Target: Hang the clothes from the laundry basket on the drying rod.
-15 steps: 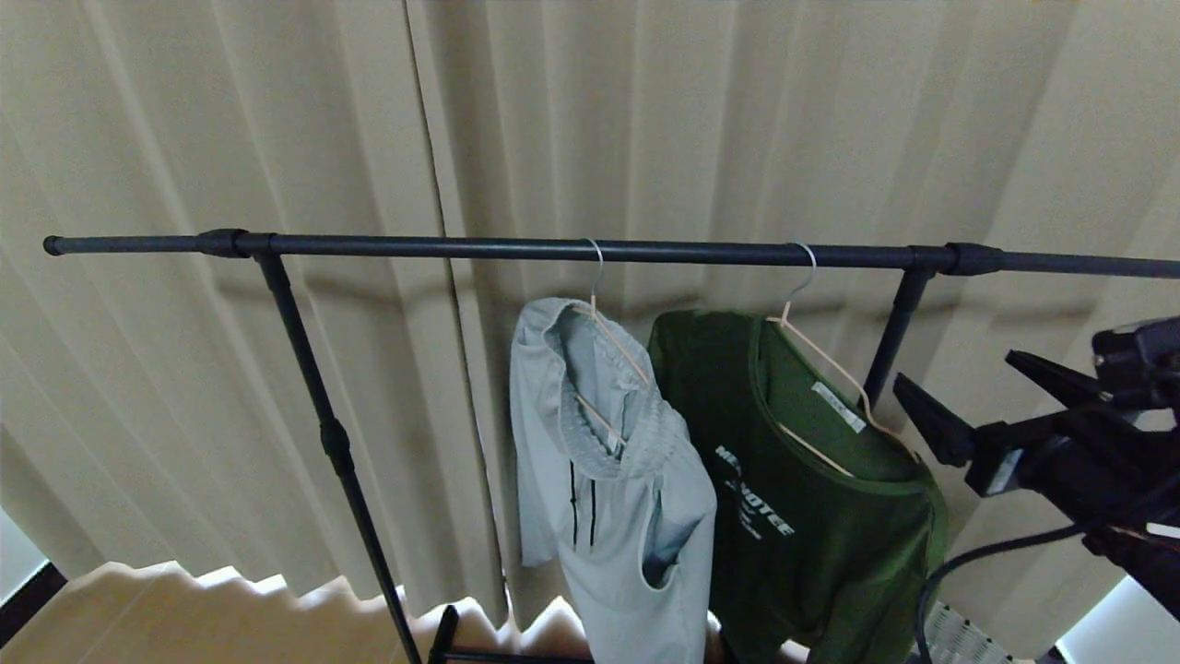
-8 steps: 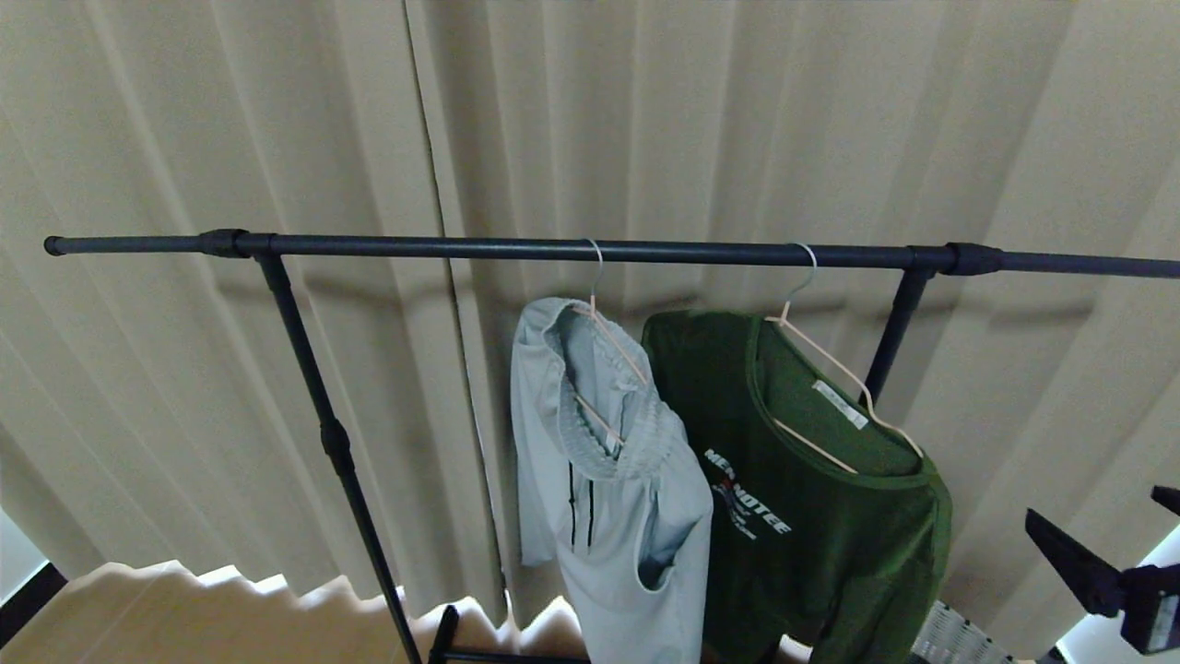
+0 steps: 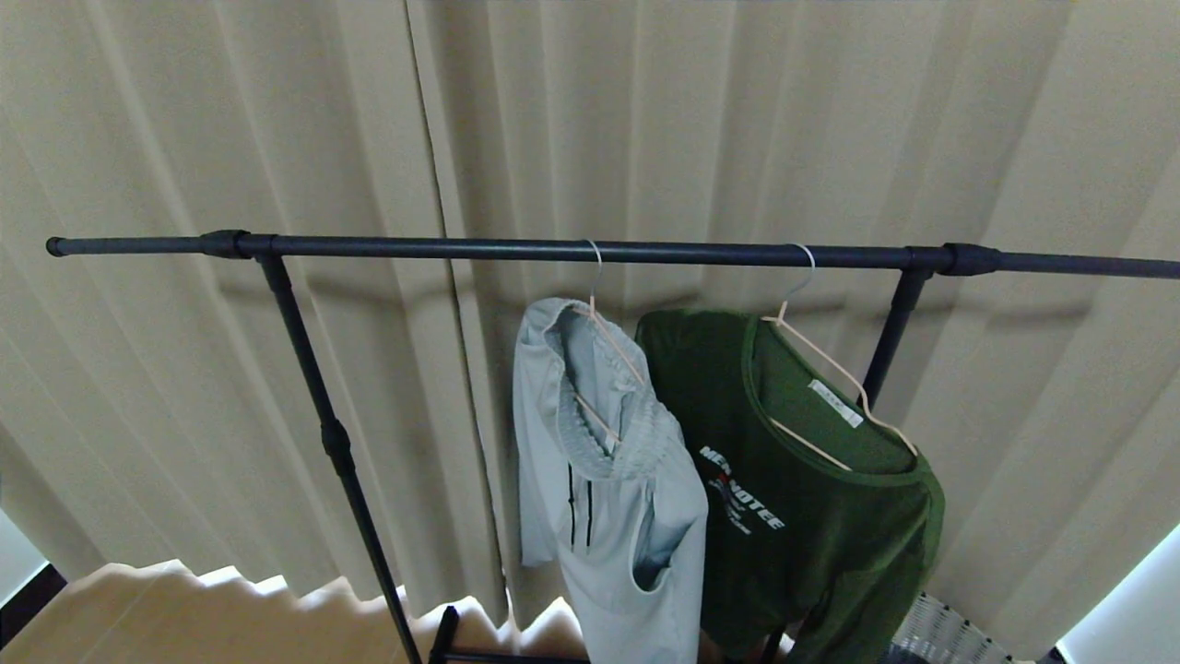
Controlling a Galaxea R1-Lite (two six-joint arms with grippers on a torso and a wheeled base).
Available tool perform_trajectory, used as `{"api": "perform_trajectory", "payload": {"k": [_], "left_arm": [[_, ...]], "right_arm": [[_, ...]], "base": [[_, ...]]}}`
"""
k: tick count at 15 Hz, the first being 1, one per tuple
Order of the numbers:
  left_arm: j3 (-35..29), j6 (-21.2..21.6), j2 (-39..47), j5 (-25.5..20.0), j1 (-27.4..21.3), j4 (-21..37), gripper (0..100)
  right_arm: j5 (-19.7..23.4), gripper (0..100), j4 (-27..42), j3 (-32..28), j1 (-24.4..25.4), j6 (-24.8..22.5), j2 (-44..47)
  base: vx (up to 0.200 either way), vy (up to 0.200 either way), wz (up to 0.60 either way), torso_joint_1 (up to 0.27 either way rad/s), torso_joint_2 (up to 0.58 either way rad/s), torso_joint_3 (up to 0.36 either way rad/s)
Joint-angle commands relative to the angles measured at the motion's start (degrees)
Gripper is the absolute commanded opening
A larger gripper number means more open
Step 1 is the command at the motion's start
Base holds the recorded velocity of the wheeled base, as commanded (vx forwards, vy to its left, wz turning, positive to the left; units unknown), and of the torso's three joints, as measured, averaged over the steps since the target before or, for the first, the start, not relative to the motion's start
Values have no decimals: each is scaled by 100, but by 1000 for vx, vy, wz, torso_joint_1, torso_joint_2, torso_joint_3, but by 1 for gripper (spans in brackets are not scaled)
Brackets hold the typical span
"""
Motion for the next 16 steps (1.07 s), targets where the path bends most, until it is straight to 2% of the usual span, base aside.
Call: {"api": "perform_trajectory", "payload": {"k": [1, 2, 3, 4, 5, 7, 8, 10, 11, 12, 13, 14, 15, 16], "left_arm": [[0, -1, 6, -1, -3, 2, 100], [0, -1, 6, -1, -3, 2, 100], [0, -1, 6, -1, 6, 2, 100], [0, -1, 6, -1, -3, 2, 100], [0, -1, 6, -1, 6, 2, 100], [0, -1, -3, -1, -3, 2, 100], [0, -1, 6, -1, -3, 2, 100], [0, -1, 6, -1, 6, 2, 100], [0, -1, 6, -1, -3, 2, 100], [0, -1, 6, -1, -3, 2, 100], [0, -1, 6, -1, -3, 2, 100], [0, -1, 6, -1, -3, 2, 100], [0, -1, 6, -1, -3, 2, 100], [0, -1, -3, -1, -3, 2, 100]], "right_arm": [[21, 100, 318, 103, 53, 354, -1320], [47, 100, 2, 270, 53, 723, -1320], [65, 100, -60, 305, 53, 759, -1320], [258, 100, -447, 472, 53, 811, -1320], [267, 100, -455, 481, 53, 811, -1320], [961, 100, -622, 551, 53, 811, -1320], [1163, 100, -622, 551, 53, 811, -1320], [1427, 100, -622, 569, 53, 811, -1320], [1427, 100, -657, 578, 53, 794, -1320], [1418, 100, -719, 586, 53, 697, -1320], [1444, 100, -851, 586, 53, 266, -1320], [1462, 100, -868, 586, 53, 179, -1320], [1928, 100, -1035, 586, 71, -278, -1320], [1998, 100, -1035, 586, 71, -296, -1320]], "base": [[0, 0, 0, 0, 0, 0], [0, 0, 0, 0, 0, 0], [0, 0, 0, 0, 0, 0], [0, 0, 0, 0, 0, 0], [0, 0, 0, 0, 0, 0], [0, 0, 0, 0, 0, 0], [0, 0, 0, 0, 0, 0], [0, 0, 0, 0, 0, 0], [0, 0, 0, 0, 0, 0], [0, 0, 0, 0, 0, 0], [0, 0, 0, 0, 0, 0], [0, 0, 0, 0, 0, 0], [0, 0, 0, 0, 0, 0], [0, 0, 0, 0, 0, 0]]}}
